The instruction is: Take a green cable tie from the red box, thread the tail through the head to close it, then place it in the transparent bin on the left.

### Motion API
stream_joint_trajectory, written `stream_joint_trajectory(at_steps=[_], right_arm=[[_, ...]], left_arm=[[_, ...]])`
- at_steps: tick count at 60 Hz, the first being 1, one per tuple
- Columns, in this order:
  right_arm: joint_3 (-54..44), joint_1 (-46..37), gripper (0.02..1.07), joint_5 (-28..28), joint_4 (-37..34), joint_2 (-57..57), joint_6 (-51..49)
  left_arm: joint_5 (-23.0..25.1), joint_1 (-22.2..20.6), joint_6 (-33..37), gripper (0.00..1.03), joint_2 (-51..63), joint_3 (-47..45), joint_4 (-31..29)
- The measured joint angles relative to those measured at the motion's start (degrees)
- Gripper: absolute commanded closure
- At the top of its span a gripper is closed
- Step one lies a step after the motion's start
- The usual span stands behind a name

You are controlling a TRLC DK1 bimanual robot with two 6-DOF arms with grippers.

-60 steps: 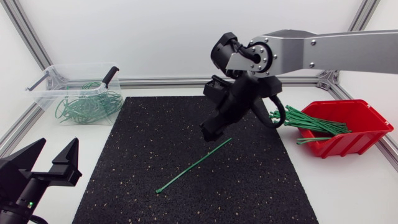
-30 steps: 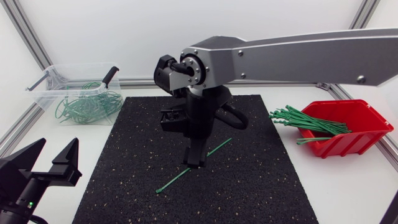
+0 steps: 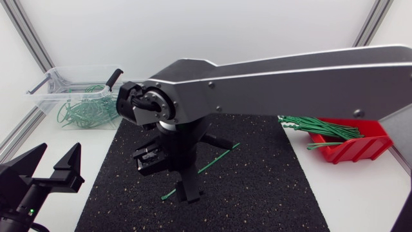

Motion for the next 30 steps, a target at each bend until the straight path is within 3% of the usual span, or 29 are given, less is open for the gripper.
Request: stream_joint_trajectory(at_steps=[18,30], right_arm=[[0.0,0.5,0.07,-9.5,4.9,1.7,-4.0],[0.0,1.2,0.12,-11.6,8.3,3.3,-5.1]], left_arm=[[0.0,0.0,0.0,0.04,0.0,0.0,0.0],[0.0,0.0,0.0,0.04,0.0,0.0,0.0]])
